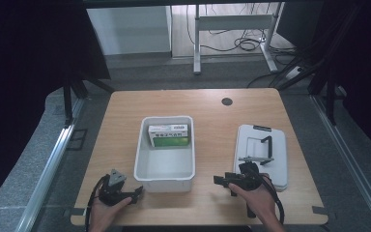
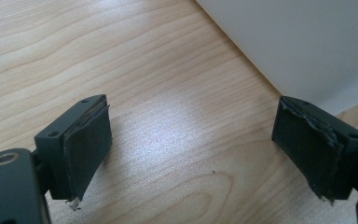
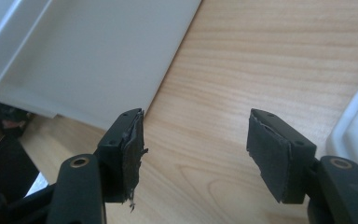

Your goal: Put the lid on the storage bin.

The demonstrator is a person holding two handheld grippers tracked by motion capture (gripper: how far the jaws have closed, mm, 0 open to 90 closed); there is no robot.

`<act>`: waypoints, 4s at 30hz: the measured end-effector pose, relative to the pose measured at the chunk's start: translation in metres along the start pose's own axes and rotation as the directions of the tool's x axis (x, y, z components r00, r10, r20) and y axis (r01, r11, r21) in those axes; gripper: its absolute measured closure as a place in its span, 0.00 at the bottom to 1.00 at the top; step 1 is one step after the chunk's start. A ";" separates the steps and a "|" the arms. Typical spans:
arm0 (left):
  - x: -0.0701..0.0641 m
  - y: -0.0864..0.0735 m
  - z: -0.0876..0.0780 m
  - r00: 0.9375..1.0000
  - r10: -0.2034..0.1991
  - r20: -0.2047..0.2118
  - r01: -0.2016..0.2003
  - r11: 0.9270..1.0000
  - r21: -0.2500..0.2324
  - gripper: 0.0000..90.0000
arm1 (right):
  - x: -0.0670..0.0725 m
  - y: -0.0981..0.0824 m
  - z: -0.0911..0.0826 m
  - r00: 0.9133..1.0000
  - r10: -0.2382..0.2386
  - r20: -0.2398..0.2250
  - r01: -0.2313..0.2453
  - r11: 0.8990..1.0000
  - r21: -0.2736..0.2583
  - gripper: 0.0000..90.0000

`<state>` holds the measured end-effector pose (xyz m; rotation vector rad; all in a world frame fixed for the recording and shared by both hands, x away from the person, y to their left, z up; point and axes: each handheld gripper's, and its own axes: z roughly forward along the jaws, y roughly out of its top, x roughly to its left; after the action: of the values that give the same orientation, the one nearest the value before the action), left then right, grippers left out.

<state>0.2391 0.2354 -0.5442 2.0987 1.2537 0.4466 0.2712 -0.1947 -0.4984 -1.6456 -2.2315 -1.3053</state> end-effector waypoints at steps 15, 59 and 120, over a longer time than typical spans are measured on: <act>-0.003 -0.001 -0.004 1.000 0.022 -0.017 -0.022 1.000 -0.001 0.14 | 0.005 -0.004 0.001 0.999 -0.044 0.004 0.044 0.999 0.016 0.41; 0.001 -0.003 -0.005 1.000 0.010 0.010 -0.010 1.000 0.006 0.17 | 0.020 0.021 -0.023 1.000 -0.014 -0.025 0.015 1.000 0.010 0.46; 0.002 -0.005 -0.004 1.000 0.017 0.014 -0.017 1.000 -0.015 0.16 | -0.039 0.108 -0.102 0.975 0.170 0.145 -0.152 0.980 -0.126 0.48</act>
<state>0.2342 0.2403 -0.5448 2.0978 1.2219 0.4461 0.3345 -0.2844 -0.3909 -1.9868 -2.0835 -1.3282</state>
